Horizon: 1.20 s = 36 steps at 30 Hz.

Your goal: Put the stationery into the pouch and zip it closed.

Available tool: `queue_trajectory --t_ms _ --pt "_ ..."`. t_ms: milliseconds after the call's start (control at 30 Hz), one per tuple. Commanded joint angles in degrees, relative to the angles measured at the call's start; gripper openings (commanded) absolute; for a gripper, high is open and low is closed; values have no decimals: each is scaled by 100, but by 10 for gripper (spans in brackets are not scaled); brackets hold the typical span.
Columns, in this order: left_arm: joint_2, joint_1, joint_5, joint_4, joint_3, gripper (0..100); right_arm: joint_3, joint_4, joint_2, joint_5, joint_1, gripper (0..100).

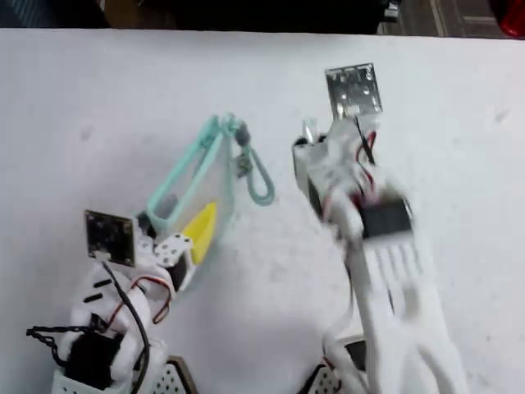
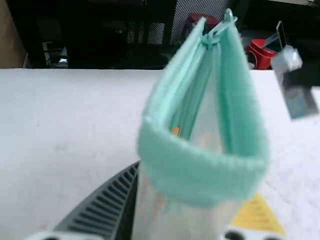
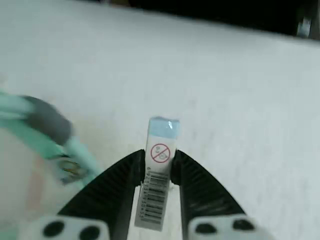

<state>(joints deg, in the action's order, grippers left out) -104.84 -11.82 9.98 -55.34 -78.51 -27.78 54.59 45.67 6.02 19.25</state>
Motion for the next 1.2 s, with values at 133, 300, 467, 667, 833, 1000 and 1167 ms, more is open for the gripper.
queue_trajectory --t_ms 133,300,467,667,833,1000,1167 --pt "-4 -426 -273 35 -97 229 62 -558 2484 1618 1332 17" --pt "-4 -523 -281 26 -114 229 62 -892 2703 1626 1420 17" --pt "-4 -602 -281 18 -114 229 79 -1569 2563 1468 1613 17" --pt "-4 -602 -281 18 -114 229 695 -1587 1578 510 2220 17" --pt "-4 -593 -281 18 -114 229 765 -1464 1068 308 2440 17" --pt "-4 -558 -281 18 -97 229 571 -1473 840 290 2422 17" --pt "-4 -558 -281 26 -88 229 97 -1473 725 281 2440 17"
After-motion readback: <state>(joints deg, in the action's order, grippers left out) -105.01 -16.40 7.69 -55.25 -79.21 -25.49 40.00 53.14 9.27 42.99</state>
